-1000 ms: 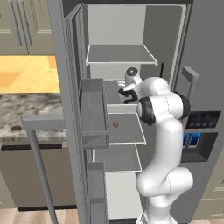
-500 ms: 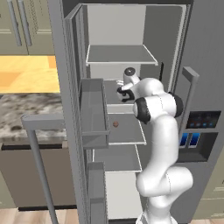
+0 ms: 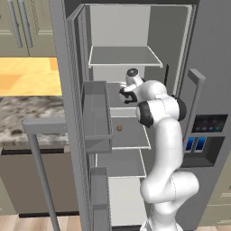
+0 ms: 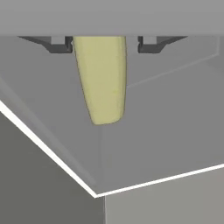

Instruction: Pick the egg and butter from the fridge and place them by the bowl for mixing.

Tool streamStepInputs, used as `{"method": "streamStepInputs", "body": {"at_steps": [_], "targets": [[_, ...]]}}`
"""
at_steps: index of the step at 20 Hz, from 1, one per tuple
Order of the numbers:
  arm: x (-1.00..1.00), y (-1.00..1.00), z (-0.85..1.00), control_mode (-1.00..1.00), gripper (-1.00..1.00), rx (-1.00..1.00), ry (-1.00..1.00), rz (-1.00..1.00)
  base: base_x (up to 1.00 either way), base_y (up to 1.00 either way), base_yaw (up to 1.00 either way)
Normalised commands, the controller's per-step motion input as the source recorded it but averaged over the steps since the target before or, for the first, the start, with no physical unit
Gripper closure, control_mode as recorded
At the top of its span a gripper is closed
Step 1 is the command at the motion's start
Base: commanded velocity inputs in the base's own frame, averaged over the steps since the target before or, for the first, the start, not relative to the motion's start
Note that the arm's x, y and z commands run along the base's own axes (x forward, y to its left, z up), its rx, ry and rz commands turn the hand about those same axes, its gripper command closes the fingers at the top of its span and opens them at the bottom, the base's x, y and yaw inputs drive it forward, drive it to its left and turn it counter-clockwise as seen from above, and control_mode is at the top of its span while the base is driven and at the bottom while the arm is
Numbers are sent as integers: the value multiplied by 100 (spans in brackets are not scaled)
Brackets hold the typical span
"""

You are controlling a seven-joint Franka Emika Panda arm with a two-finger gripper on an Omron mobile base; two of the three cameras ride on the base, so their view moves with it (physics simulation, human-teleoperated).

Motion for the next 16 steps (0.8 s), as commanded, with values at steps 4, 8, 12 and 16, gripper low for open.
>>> {"method": "streamStepInputs", "body": {"at_steps": [4, 8, 12, 16], "targets": [[-43, 9, -29, -100, 100, 0, 0, 0, 0, 0, 0], [-51, 14, -14, -100, 100, 3, 0, 0, 0, 0, 0], [-64, 14, 0, -100, 100, 9, 0, 0, 0, 0, 0], [-70, 14, 8, -100, 100, 5, 0, 0, 0, 0, 0]]}}
